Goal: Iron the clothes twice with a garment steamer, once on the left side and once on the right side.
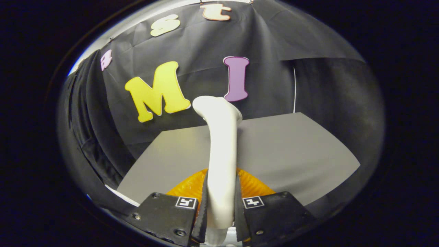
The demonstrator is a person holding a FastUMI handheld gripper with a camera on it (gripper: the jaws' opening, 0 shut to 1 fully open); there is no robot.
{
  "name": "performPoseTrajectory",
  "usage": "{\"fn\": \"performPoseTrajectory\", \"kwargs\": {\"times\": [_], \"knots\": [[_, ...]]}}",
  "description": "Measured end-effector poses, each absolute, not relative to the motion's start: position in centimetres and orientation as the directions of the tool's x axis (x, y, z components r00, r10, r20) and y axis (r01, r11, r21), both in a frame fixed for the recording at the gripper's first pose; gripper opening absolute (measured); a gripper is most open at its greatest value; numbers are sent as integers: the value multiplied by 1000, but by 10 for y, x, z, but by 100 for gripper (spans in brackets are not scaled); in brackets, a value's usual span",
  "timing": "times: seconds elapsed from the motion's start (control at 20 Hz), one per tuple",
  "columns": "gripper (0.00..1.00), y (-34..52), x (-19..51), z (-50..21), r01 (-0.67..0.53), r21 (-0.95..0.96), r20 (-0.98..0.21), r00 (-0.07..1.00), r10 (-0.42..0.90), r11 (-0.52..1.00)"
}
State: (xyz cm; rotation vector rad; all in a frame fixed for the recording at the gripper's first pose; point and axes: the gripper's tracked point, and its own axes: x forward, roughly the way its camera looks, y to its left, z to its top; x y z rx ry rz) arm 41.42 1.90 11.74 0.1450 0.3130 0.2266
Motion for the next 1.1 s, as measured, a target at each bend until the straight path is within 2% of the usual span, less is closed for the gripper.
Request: {"fn": "performPoseTrajectory", "kwargs": {"times": [0.5,1.1], "knots": [[35,83,324,203,-250,198,-117,954,276,948],[35,214,239,327,-397,165,109,917,384,903]]}}
